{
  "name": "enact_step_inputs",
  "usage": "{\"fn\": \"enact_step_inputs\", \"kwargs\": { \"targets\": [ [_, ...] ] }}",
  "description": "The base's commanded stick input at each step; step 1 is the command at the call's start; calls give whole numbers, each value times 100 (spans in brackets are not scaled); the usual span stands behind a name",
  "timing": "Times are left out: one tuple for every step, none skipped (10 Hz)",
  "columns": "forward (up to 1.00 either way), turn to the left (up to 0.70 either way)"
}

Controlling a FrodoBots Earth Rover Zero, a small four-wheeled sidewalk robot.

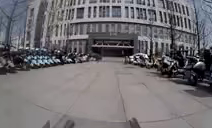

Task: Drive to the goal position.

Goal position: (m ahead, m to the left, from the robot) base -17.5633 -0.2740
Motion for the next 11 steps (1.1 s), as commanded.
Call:
{"fn": "enact_step_inputs", "kwargs": {
  "targets": [
    [0, -45],
    [0, -45],
    [0, -45],
    [0, -45],
    [0, -45],
    [0, -45],
    [0, -45],
    [0, -45],
    [0, -45],
    [0, -45],
    [0, -45]
  ]
}}
